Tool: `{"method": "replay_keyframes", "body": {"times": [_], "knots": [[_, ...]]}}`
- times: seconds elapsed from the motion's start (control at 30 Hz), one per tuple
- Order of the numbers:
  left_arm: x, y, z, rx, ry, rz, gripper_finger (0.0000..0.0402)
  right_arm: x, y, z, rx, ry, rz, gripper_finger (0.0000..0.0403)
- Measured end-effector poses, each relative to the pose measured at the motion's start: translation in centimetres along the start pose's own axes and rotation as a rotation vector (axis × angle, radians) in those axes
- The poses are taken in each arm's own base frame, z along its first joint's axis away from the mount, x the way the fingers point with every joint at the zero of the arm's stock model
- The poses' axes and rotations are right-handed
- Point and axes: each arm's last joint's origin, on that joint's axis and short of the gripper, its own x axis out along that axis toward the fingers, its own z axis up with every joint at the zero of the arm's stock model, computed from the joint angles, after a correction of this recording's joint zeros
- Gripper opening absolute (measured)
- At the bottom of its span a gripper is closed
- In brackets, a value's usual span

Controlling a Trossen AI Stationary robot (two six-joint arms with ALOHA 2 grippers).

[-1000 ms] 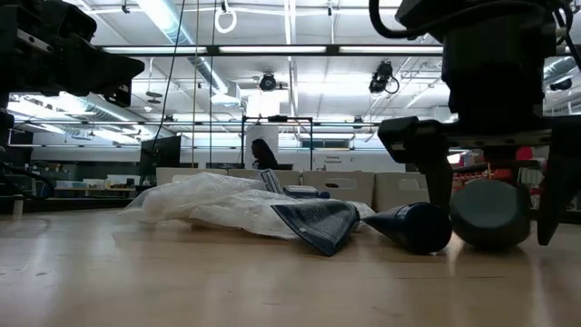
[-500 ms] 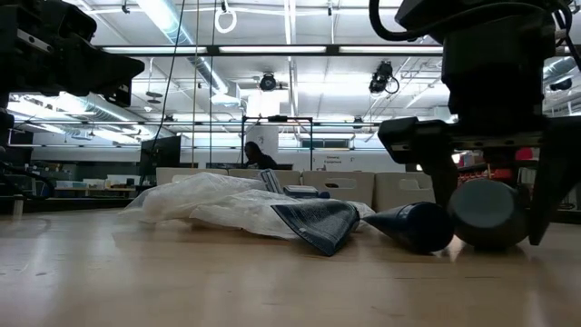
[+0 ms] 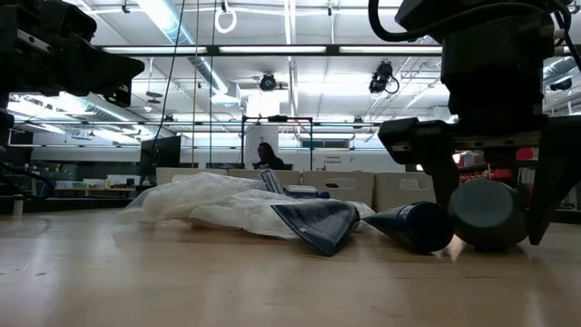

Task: Pick & Place Travel size toiletries
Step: Put the gray deodorant into the middle gray bin

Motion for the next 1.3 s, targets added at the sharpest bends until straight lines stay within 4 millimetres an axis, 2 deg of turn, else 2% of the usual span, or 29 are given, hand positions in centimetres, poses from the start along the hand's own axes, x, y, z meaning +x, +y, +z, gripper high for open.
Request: {"method": "replay_keyframes", "body": {"times": [0.27, 0.47, 0.77, 1.03, 1.3], "knots": [[0.0, 0.0, 0.0, 0.0, 0.0, 0.0, 0.0016, -0.2, 0.0, 0.0, 0.002, -0.002, 0.0, 0.0226], [0.0, 0.0, 0.0, 0.0, 0.0, 0.0, 0.0016, -1.3, 0.1, 0.4, 0.019, -0.038, -0.018, 0.0235], [0.0, 0.0, 0.0, 0.0, 0.001, -0.001, 0.0016, -3.2, 0.2, 1.3, 0.051, -0.128, -0.028, 0.0225], [0.0, 0.0, 0.0, 0.0, 0.0, 0.0, 0.0016, -3.4, 0.2, 1.3, 0.049, -0.135, -0.032, 0.0229], [0.0, 0.0, 0.0, 0.0, 0.0, 0.0, 0.0016, -5.9, 0.1, 2.0, 0.034, -0.233, -0.087, 0.0229]]}}
